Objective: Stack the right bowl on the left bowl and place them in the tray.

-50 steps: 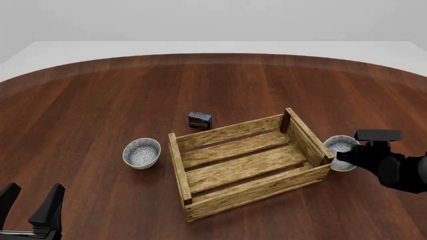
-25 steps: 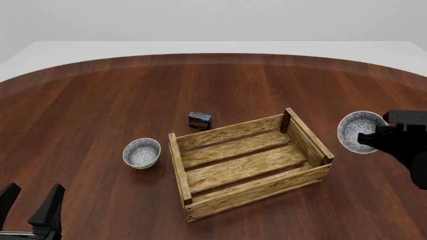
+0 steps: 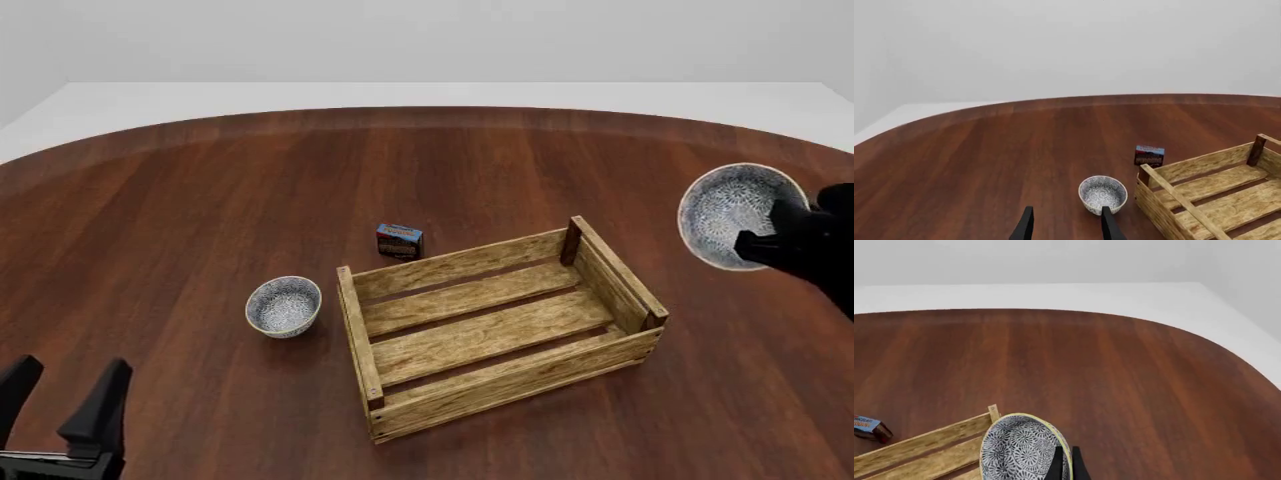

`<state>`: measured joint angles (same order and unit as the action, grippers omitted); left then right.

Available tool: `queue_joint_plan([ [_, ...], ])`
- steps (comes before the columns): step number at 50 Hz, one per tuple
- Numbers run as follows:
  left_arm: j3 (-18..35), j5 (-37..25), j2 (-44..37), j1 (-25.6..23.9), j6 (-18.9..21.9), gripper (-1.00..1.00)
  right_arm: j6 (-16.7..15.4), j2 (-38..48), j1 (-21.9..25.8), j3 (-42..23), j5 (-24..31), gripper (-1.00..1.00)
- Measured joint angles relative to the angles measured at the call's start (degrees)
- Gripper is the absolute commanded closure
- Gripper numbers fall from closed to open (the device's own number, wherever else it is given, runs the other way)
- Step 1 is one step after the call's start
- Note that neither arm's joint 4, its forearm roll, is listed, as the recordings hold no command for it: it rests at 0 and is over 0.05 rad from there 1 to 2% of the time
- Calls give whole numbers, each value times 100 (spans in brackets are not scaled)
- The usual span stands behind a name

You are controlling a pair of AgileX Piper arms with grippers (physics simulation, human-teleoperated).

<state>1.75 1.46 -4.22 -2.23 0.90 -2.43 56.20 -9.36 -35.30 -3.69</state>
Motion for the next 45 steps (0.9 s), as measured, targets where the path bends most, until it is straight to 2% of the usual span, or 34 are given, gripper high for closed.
queue_joint_plan([
  [19, 271, -42, -171, -89, 103, -100, 408, -517, 1263, -43, 305, 100],
  [32, 362, 329, -614, -253, 159, -100, 473, -565, 1988, -208, 433, 100],
  [45, 496, 549, -950, -409, 265, -100, 376, -637, 2399, -210, 361, 100],
])
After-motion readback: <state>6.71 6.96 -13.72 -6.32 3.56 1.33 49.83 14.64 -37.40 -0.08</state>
